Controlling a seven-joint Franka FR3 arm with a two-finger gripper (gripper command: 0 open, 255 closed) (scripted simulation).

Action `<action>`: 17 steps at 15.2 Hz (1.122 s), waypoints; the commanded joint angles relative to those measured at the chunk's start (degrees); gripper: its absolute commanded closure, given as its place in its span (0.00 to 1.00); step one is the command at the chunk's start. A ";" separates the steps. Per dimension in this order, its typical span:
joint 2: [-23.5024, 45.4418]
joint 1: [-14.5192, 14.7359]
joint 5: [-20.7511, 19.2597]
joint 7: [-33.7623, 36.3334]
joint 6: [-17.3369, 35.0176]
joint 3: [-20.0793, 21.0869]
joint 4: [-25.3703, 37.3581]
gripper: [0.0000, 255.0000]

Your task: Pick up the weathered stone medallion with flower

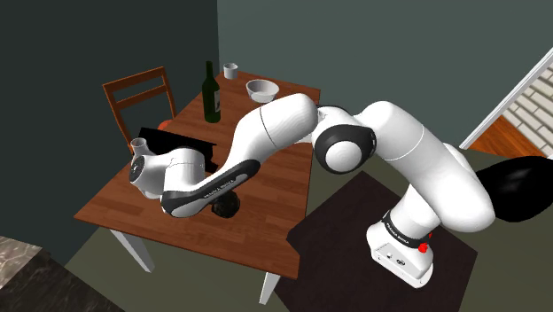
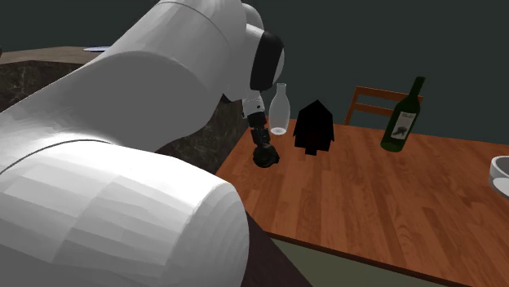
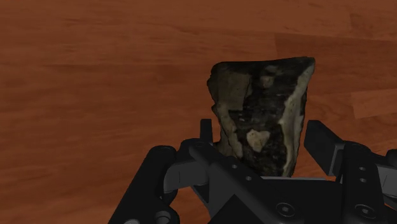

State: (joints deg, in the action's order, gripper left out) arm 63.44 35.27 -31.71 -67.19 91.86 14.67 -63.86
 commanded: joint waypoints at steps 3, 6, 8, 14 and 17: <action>-0.04 -0.03 0.00 0.06 0.15 0.01 -0.21 1.00; 0.00 -0.04 -0.01 0.01 0.10 0.00 -0.11 1.00; 0.19 0.05 0.00 -0.04 -0.05 -0.01 0.24 1.00; -3.38 -0.33 0.42 -0.51 -1.82 0.46 -1.54 1.00; -5.02 -0.48 0.64 -0.80 -2.82 0.69 -2.15 1.00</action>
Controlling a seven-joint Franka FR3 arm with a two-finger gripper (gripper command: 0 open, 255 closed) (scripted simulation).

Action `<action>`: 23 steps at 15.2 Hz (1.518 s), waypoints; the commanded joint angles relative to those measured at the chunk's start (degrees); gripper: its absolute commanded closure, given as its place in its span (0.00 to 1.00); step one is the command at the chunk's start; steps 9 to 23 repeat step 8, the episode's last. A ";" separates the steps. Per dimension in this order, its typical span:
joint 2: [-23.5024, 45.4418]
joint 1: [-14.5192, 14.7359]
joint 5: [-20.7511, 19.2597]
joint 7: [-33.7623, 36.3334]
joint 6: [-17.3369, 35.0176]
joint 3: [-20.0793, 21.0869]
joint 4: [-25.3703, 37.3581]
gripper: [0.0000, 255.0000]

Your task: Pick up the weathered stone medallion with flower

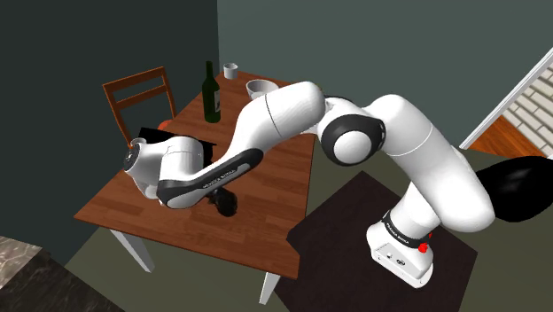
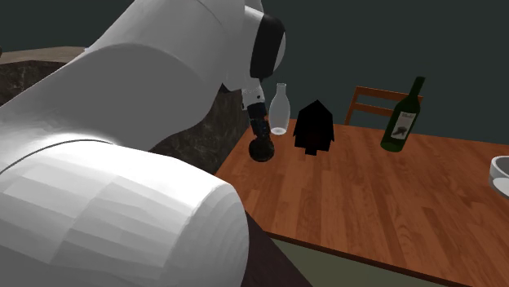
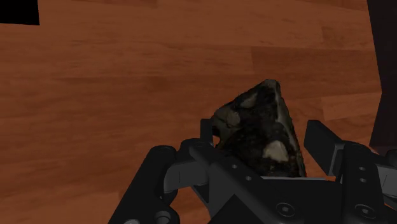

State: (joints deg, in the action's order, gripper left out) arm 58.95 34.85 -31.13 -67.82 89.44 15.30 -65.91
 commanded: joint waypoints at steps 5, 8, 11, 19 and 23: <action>-3.10 -0.26 0.43 -0.75 -2.20 0.41 -0.78 1.00; -3.63 -0.28 0.52 -0.91 -2.66 0.47 -0.83 1.00; -3.63 -0.28 0.52 -0.91 -2.66 0.47 -0.83 1.00; -3.63 -0.28 0.52 -0.91 -2.66 0.47 -0.83 1.00; -3.63 -0.28 0.52 -0.91 -2.66 0.47 -0.83 1.00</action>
